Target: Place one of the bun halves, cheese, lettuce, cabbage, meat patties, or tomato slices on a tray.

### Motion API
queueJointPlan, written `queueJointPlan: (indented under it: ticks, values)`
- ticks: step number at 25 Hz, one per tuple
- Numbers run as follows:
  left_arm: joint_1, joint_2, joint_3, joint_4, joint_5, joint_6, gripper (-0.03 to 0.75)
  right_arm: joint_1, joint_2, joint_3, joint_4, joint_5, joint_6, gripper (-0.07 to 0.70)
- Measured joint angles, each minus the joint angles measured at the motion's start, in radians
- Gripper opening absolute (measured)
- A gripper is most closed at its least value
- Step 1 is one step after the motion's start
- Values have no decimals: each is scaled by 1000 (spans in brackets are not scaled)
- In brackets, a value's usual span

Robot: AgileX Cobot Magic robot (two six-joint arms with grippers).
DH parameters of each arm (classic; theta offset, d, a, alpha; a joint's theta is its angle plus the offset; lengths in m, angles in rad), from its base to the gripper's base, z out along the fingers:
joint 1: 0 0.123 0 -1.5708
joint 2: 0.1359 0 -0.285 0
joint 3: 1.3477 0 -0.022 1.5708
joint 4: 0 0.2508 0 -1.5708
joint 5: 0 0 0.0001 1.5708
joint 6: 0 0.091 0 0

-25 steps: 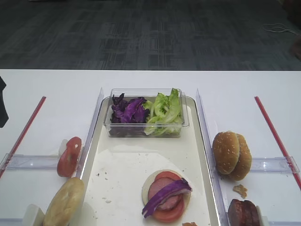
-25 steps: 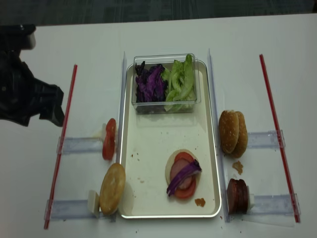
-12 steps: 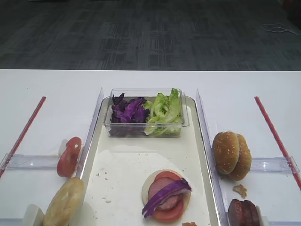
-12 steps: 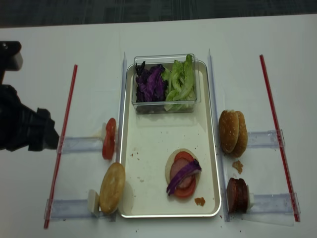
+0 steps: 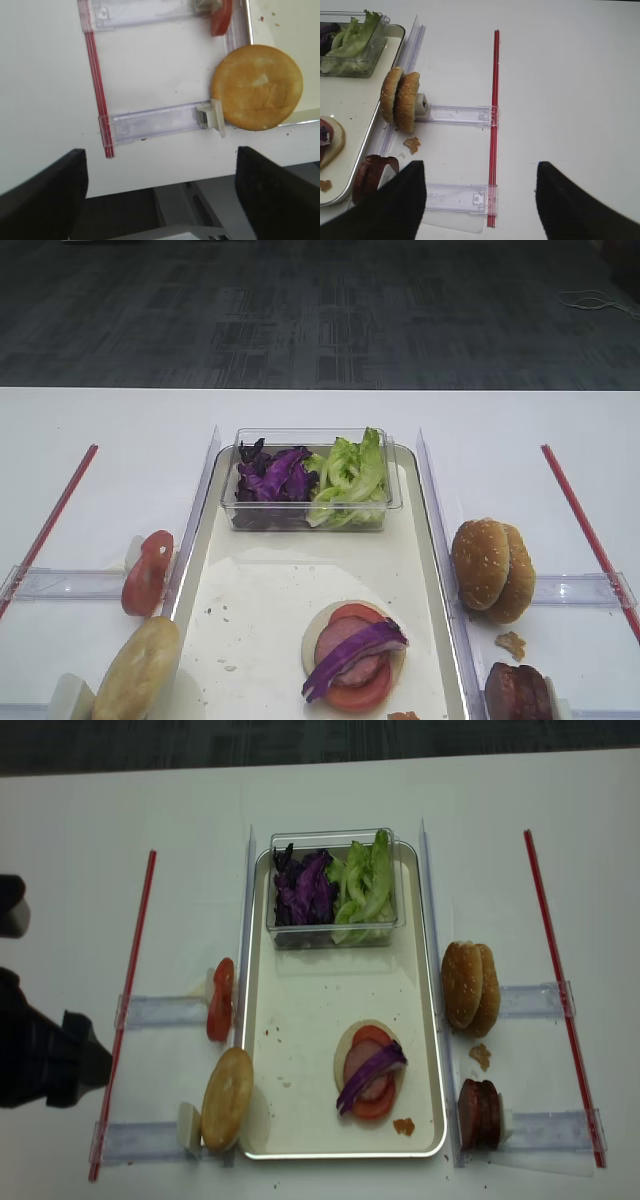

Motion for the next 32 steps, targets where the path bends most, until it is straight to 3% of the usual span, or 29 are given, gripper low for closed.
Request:
queueJointPlan:
  ticks: [17, 28, 32]
  values:
    - [0, -198, 224, 0, -2, -10, 559, 0, 0, 0, 0, 0, 0, 489]
    - [0, -274, 270, 2, -37, -31, 559, 0, 0, 0, 0, 0, 0, 489]
    - [0, -294, 290, 10, -74, -40, 559, 0, 0, 0, 0, 0, 0, 489]
